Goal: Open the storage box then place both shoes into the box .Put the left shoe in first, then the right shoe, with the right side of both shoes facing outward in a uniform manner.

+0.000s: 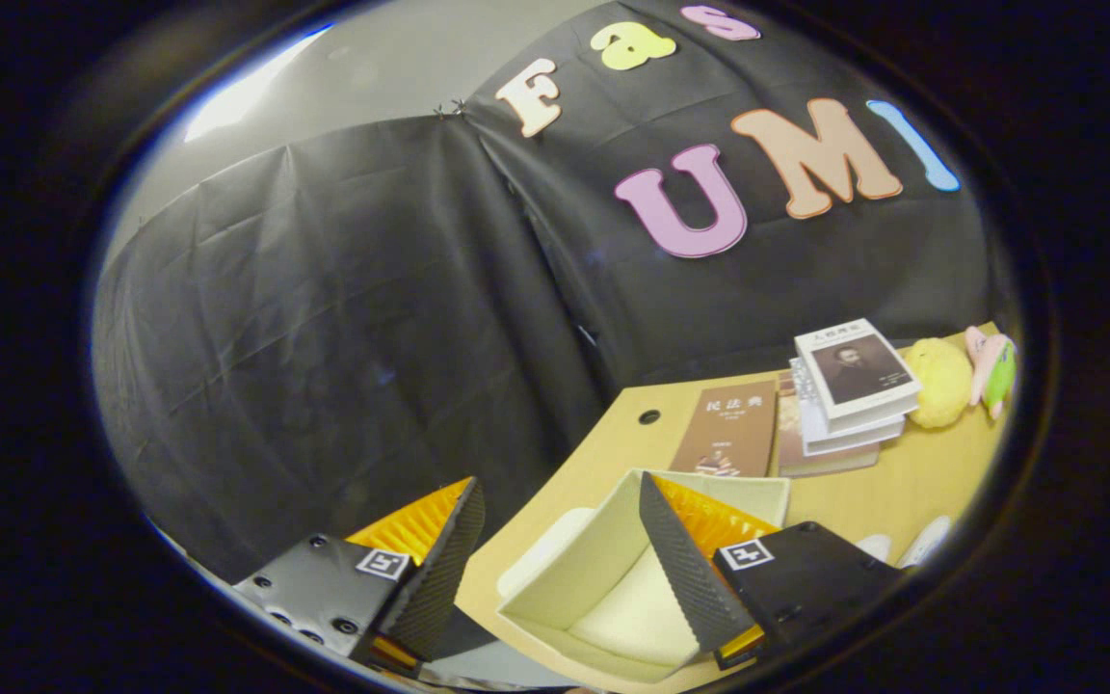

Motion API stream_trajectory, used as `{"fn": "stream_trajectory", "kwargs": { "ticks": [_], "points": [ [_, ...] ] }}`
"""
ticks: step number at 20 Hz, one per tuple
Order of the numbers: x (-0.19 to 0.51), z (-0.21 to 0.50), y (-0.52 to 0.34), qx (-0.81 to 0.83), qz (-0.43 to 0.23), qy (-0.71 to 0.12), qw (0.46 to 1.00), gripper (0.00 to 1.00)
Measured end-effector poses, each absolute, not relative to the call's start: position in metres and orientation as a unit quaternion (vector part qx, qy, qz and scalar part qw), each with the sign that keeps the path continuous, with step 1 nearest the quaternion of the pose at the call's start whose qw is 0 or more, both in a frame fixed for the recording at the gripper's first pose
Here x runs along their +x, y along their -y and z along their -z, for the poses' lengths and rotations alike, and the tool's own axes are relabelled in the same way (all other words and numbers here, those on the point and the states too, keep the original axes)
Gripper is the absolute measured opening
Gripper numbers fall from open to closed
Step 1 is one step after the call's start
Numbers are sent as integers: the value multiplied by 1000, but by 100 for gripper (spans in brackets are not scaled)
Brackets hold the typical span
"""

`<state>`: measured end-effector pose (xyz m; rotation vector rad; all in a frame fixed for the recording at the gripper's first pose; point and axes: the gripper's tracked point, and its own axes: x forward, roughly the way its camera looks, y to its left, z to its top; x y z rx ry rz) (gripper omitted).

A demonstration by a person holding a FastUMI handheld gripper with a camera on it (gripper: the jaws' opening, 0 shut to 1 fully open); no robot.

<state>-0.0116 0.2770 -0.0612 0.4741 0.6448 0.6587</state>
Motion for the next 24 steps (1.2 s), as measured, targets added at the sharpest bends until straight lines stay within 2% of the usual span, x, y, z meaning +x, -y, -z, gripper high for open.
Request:
{"fn": "stream_trajectory", "kwargs": {
  "ticks": [12, 18, 24],
  "points": [
    [-1, 124, -120, 130, -203, -326, 914, 100],
    [-23, 184, -75, 89, -184, -372, 906, 100],
    [-56, 258, -48, 71, -180, -445, 874, 100]
  ]
}}
